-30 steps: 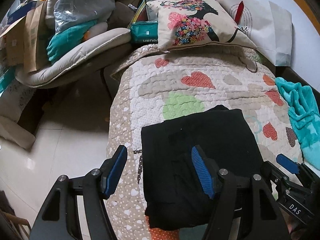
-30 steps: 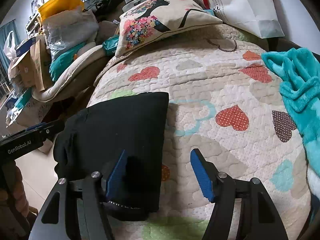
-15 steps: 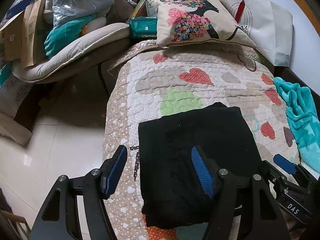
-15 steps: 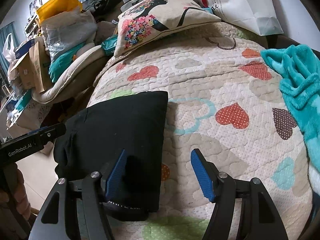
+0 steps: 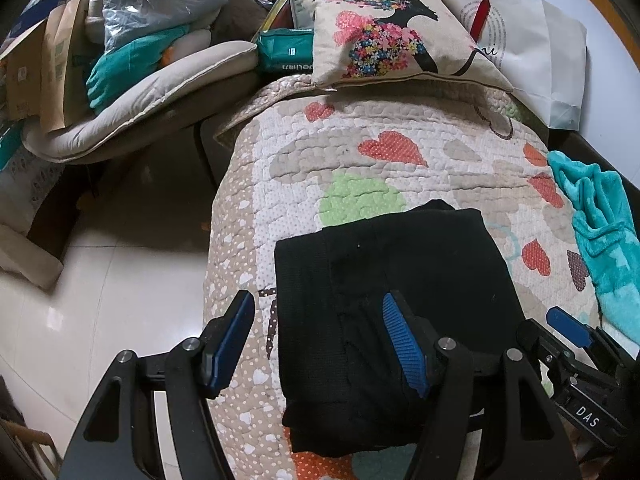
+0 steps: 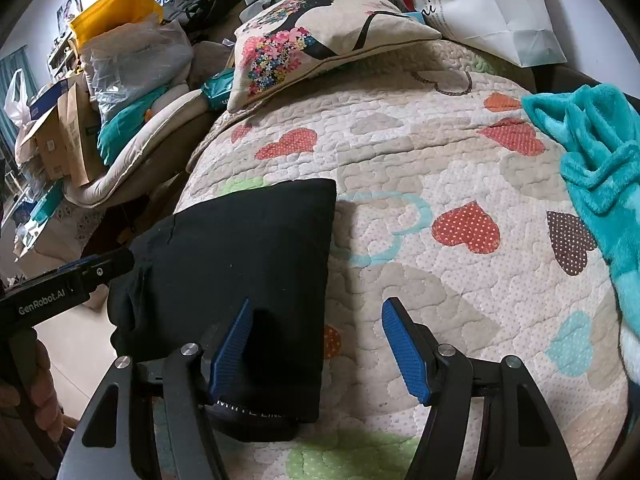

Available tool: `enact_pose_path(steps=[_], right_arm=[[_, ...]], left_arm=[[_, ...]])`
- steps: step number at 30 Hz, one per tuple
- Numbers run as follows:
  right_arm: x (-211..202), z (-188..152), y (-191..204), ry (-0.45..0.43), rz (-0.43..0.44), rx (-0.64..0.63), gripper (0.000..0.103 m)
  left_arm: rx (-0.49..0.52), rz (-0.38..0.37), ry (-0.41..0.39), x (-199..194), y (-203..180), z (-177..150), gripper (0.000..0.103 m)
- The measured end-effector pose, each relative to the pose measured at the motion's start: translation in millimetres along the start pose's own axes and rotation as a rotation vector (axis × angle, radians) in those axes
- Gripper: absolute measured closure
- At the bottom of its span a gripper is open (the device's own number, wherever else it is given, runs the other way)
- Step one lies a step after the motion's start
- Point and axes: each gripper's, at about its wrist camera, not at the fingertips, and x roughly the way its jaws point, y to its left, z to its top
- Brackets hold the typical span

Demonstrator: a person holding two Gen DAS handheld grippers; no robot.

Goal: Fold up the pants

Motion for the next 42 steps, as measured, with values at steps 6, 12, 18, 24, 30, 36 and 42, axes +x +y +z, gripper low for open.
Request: enact_pose_path(steps=[6,12,18,24,30,36,42], right_arm=[[0,0,0,0.001,0.001,0.0,0.031],[0,1,-1,0.001,0.003,0.0,0.031],[-1,12,-1,0.013,0.051,0.057,0.029],[23,30,-4,0.086,0.122,0.112,0.021],[67,31,-21,0.224,0.223,0.25,0.02],[88,37,-29,0.237,0.317,0.34,0.01],[105,51,-22,0.25,0.367,0.306,0.008]], left_arm=[[-0.001,-0.003,0.004,1,1,0,0.037],[-0.088,-0.092,-0.02,-7,26,13,0.037],[-0.316,-0.143,-0.004,-4,88,13,0.037],[-0.36,-0.337,0.133,24,87,0,0.037],[-0.331,-0.403,0.184,39,68,-9,0.034],[-0.532,-0.527,0.314,79,78,-26,0.021],[-0.438,-0.49,0.255,71,54,-23,0.012]])
